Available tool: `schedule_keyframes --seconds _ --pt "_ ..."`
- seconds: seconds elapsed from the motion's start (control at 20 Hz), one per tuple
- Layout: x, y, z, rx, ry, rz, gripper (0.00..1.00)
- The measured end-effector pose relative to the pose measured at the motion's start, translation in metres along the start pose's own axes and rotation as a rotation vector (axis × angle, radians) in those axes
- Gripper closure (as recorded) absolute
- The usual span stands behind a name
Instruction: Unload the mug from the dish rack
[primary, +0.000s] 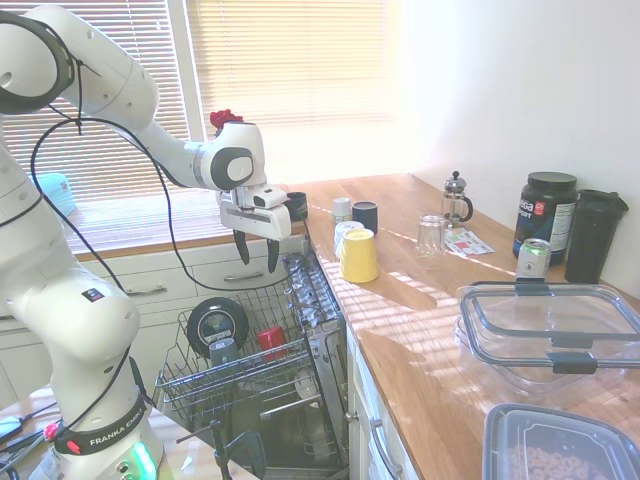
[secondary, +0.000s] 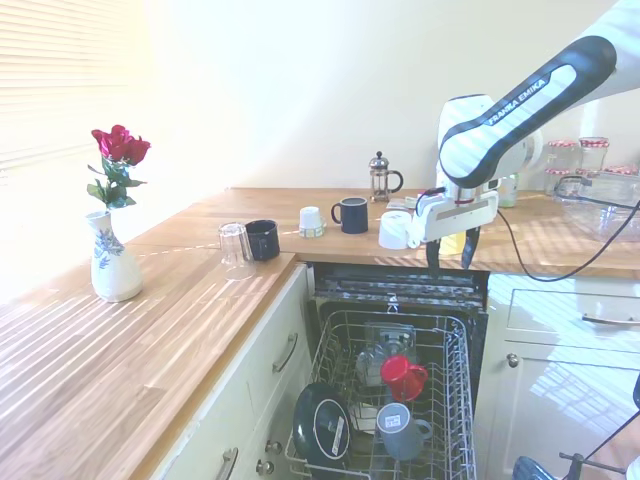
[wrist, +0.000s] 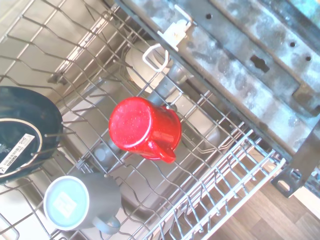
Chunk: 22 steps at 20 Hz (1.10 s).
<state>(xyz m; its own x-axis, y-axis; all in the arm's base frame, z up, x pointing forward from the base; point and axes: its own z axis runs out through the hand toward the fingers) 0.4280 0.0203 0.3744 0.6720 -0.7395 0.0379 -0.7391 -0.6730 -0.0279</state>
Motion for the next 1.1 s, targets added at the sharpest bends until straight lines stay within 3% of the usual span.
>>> schedule_keyframes --seconds 0.35,0.55,0.8,1.1 --pt "-0.027 -0.005 0.026 -0.029 -0.021 -0.067 0.00" --pt "-0.074 -0.013 0.064 -0.053 -0.009 -0.184 0.00" --pt "-0.129 -0.033 0.131 -0.137 0.013 -0.350 0.00" --pt "-0.146 -0.077 0.197 -0.203 0.008 -0.509 0.00"
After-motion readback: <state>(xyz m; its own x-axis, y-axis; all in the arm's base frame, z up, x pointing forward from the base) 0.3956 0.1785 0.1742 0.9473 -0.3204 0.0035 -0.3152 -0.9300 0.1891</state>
